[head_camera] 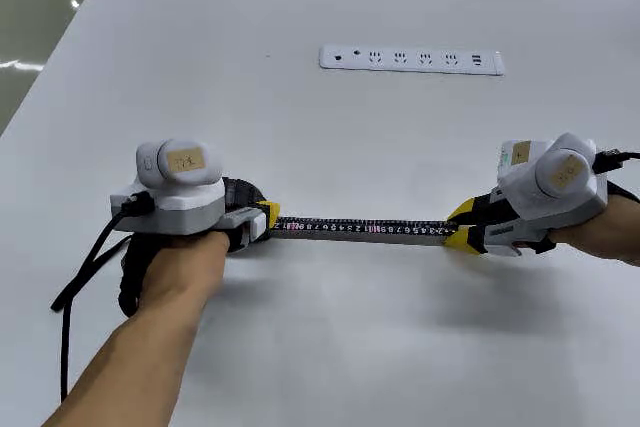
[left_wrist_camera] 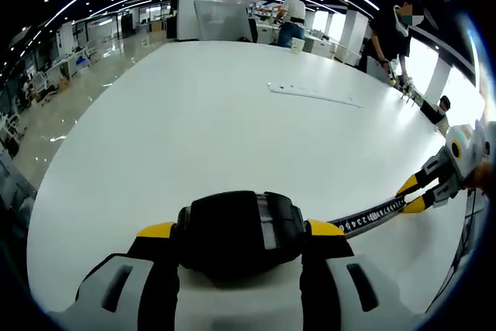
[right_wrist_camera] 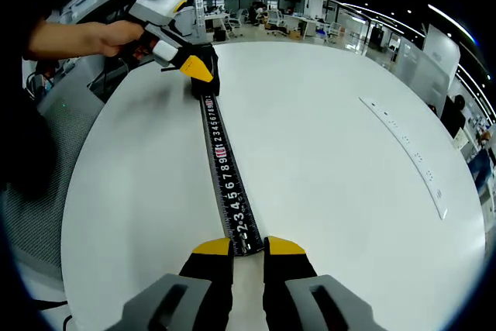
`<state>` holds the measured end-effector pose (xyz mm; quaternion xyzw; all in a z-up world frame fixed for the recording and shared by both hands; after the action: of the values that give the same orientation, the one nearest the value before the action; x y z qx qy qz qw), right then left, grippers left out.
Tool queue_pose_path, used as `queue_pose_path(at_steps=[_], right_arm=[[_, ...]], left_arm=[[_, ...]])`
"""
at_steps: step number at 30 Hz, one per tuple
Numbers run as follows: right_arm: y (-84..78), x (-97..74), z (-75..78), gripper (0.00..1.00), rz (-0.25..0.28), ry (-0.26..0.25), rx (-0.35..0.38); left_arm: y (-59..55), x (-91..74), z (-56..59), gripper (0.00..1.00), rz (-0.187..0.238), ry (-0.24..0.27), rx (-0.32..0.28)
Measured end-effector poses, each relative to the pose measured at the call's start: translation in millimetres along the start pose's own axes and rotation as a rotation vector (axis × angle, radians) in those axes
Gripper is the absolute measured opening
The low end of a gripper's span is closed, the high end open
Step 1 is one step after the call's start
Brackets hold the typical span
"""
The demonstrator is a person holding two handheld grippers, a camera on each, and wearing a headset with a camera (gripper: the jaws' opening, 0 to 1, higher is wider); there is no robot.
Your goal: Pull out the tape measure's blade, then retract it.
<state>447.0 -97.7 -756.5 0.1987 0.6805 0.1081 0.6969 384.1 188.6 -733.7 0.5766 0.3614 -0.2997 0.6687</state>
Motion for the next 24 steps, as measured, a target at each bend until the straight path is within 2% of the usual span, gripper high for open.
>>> queue_pose_path(at_steps=[24], right_arm=[[0.2,-0.8,-1.0,0.1,-0.004,0.003,-0.002]], left_arm=[[0.8,1.4,-2.0,0.57,-0.019,-0.007,0.004]])
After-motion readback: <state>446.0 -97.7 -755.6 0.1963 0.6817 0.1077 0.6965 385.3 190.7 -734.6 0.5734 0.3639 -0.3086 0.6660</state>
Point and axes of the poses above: the centre of the closed fingertips' face, and the gripper's own axes: x roughly forward along the fingers, z roughly to its right, y roughly out of its top, the point moved 6 cm from there along -x, roughly backward along the fingers, and after that the axes turned 10 degrees about -z, right-handed, at the moved point
